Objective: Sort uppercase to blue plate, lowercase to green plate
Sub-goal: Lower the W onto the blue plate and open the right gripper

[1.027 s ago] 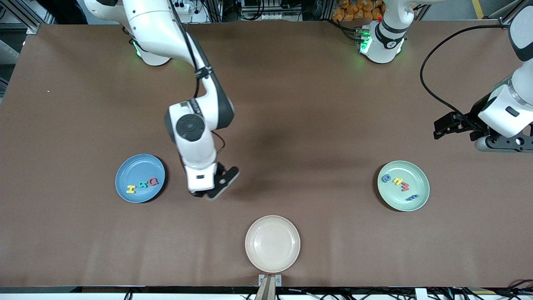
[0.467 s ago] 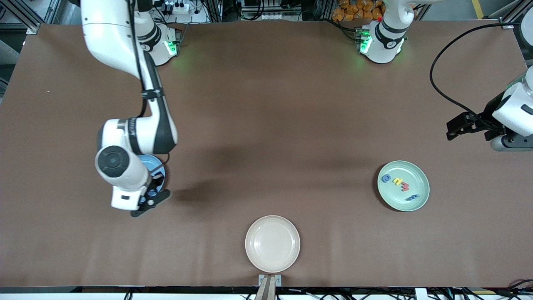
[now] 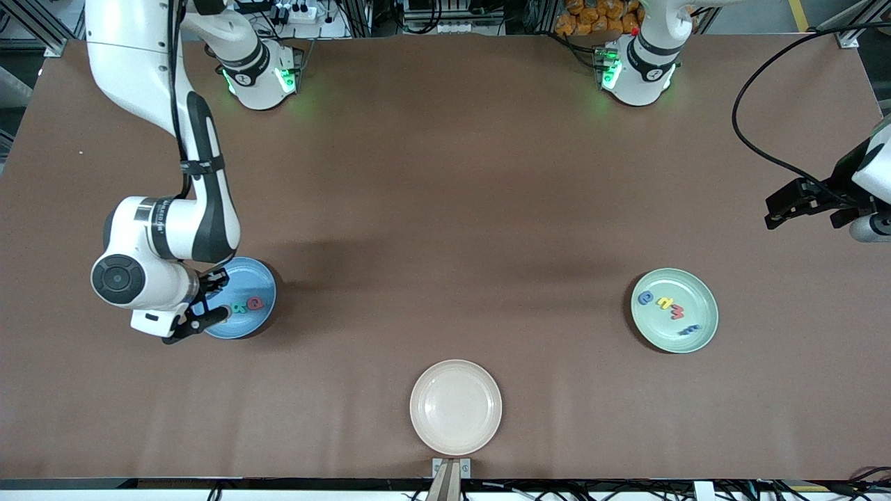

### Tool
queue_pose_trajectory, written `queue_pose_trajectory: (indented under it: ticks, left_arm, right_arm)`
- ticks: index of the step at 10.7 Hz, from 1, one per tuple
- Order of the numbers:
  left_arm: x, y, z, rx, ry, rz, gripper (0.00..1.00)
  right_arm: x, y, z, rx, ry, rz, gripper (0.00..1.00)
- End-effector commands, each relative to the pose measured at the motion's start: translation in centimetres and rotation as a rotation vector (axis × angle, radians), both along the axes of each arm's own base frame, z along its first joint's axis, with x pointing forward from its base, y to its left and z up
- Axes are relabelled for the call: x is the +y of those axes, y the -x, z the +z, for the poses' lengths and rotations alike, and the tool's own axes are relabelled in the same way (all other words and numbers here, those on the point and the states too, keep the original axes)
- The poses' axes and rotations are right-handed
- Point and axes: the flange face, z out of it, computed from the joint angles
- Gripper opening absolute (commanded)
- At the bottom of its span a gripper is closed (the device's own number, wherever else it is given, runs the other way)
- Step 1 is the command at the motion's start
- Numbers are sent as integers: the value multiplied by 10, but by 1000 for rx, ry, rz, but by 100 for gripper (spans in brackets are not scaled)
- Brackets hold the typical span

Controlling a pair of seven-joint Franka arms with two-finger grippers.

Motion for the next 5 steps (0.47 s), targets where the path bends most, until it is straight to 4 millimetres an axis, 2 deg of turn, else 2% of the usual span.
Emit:
queue_pose_trajectory:
  ticks: [1,4,5]
  left_arm:
    - [0,4,6,-2,-18,5,100]
    - [1,4,6,-2,-19,8,100]
    - [1,4,6,-2,-19,8,100]
  right_arm:
    - [-4,13,8,8,-54,-12,100]
    - [-10,8,25,-41,-95,-23,100]
    - [-16,6,42,-87,-130,-31,100]
